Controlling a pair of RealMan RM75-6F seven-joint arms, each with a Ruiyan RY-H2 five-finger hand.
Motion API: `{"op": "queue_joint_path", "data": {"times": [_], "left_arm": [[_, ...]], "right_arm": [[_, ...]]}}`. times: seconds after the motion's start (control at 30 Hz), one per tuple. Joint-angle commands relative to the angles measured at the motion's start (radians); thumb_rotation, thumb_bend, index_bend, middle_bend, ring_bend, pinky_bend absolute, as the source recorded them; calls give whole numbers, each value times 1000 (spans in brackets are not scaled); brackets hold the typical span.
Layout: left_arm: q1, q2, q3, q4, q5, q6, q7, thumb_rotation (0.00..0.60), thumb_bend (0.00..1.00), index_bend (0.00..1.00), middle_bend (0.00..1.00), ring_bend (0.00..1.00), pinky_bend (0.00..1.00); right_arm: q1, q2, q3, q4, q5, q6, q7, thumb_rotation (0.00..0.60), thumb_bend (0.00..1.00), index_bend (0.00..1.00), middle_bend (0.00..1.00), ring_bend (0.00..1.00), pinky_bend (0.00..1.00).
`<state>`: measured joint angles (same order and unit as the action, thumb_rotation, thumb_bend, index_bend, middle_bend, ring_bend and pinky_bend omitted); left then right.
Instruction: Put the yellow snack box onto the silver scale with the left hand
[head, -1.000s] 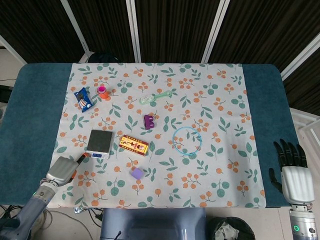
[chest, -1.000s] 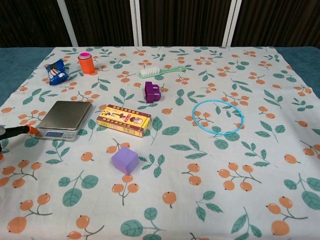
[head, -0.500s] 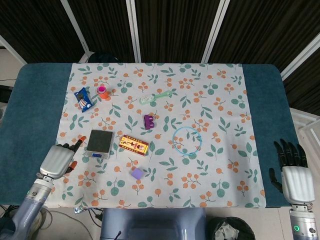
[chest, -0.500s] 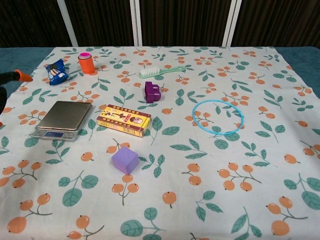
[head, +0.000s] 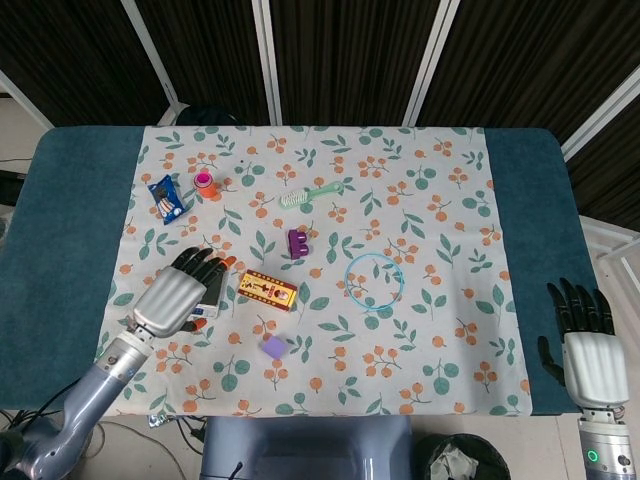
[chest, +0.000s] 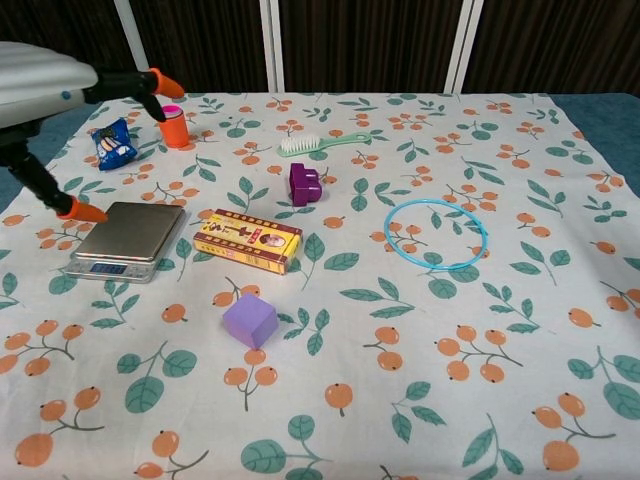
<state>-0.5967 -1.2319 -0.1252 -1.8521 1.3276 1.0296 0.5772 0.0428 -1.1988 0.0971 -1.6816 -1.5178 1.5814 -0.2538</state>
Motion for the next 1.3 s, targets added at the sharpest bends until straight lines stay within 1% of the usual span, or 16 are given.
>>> {"op": "queue_joint_path", "data": {"times": [0.03,0.1,0.2,0.33,0.4,0.47,0.63,0.83,1.03,1.1,1.17,1.3], "left_arm": [[-103,-13,-57,-27,-173,-102,147,600,28,61,214,116,151],[-141,-32,-68,-19,-271,-122,211,600,28,63,219,123,156],[-195,-72,-74,2,-407,-117,305,600,28,63,224,126,164],[-251,-130,-75,16,-586,-75,396,600,28,68,236,141,179],[-277,-158,-73,25,-656,-46,434,600,28,71,239,144,182],[-302,-188,-68,40,-702,-21,469,600,29,77,240,144,182],[-341,-245,-59,74,-760,3,499,600,33,116,240,144,183],[-374,-309,-48,143,-790,25,507,600,44,162,244,150,214],[-395,-366,-49,205,-792,36,496,600,55,163,248,152,217],[-403,-381,-45,221,-794,38,498,600,78,182,261,156,222],[-408,-392,-42,231,-792,32,490,600,99,223,282,163,231],[-412,-406,-30,253,-775,19,470,600,102,253,287,164,233]], "right_arm": [[0,0,1,0,0,1,0,600,513,34,67,58,26],[0,0,1,-1,0,1,0,600,514,34,67,58,26],[0,0,1,0,1,1,0,600,513,34,67,58,26],[1,0,1,2,3,-3,-1,600,513,34,67,58,25],[2,-1,0,3,3,-6,-2,600,513,34,67,58,25],[3,-2,0,4,3,-7,-2,600,513,34,67,58,26],[3,-2,1,3,3,-4,-1,600,513,34,67,58,25],[3,-1,-1,4,1,-5,0,600,513,34,67,58,25],[2,0,1,4,4,-4,3,600,513,34,67,58,26],[2,1,2,5,5,-5,4,600,513,34,67,58,26],[3,1,2,6,6,-6,4,600,513,34,67,58,25],[2,2,2,6,6,-6,7,600,513,34,67,58,26]]}}
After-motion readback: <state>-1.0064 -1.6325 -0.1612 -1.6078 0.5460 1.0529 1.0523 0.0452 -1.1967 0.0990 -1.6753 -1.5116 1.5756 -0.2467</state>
